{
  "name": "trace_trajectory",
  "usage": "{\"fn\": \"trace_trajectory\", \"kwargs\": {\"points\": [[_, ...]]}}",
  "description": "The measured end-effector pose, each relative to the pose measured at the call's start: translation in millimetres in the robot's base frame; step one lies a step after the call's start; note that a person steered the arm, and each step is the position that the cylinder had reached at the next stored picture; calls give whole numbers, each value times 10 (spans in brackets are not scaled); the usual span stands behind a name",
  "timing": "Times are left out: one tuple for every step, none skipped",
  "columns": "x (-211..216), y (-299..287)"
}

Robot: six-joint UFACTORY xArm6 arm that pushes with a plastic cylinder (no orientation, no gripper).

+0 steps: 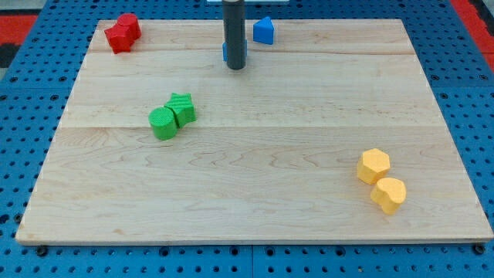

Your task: Move green blocks towards the blue cube

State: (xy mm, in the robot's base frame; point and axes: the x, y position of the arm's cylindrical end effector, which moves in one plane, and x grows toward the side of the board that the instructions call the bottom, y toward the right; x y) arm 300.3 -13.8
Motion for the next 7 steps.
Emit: {"fn": "trace_trajectory", "kwargs": {"points": [[-80, 132], [703, 504], [1510, -331], [1858, -759], [1839, -1299], [1615, -1456], [1484, -919]]}}
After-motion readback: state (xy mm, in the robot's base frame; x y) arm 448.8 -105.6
